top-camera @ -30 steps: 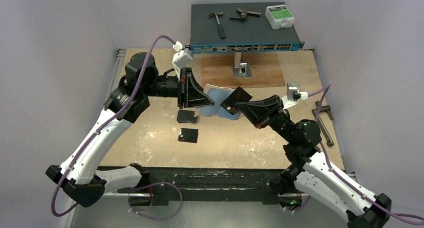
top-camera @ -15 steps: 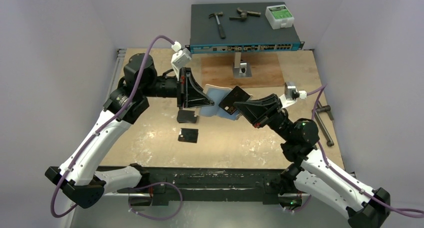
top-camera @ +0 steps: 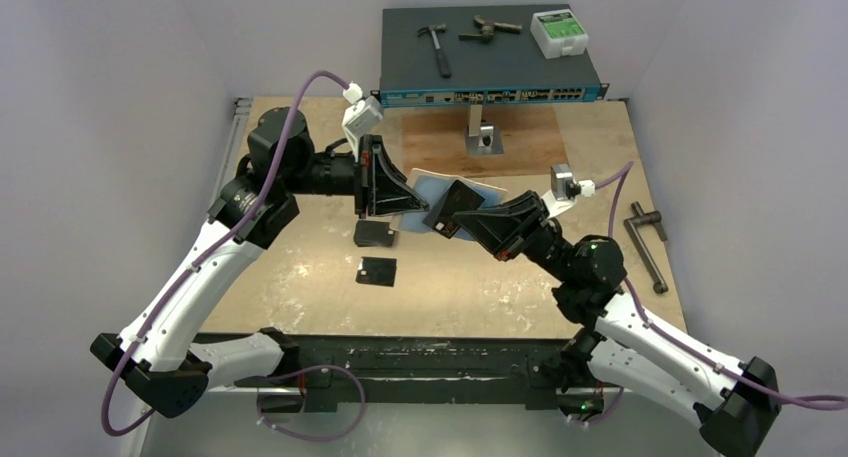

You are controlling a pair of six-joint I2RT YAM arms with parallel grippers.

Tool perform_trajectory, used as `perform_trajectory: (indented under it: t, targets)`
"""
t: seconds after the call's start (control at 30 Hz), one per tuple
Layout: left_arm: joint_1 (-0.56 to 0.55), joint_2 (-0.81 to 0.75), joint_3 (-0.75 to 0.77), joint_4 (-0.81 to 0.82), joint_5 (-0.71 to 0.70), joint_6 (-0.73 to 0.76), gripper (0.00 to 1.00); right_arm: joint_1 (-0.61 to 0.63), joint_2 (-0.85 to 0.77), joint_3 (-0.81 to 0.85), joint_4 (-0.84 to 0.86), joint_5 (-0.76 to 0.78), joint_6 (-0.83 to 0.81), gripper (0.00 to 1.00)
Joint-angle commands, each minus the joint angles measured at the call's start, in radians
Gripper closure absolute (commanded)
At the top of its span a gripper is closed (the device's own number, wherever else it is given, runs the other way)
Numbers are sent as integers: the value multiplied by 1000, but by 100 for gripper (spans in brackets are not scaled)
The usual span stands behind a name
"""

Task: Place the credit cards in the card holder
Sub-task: Insert the credit card into the card holder.

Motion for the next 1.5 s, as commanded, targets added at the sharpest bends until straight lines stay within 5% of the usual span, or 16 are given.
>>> perform_trajectory:
  t: [0.0, 1.47]
  targets:
    - [1, -21, 13, 59, 9, -29, 100, 44, 26, 13, 44, 29, -20, 100]
    - [-1, -42, -9, 88, 57, 0, 100, 72, 62, 55, -78, -2, -80, 100]
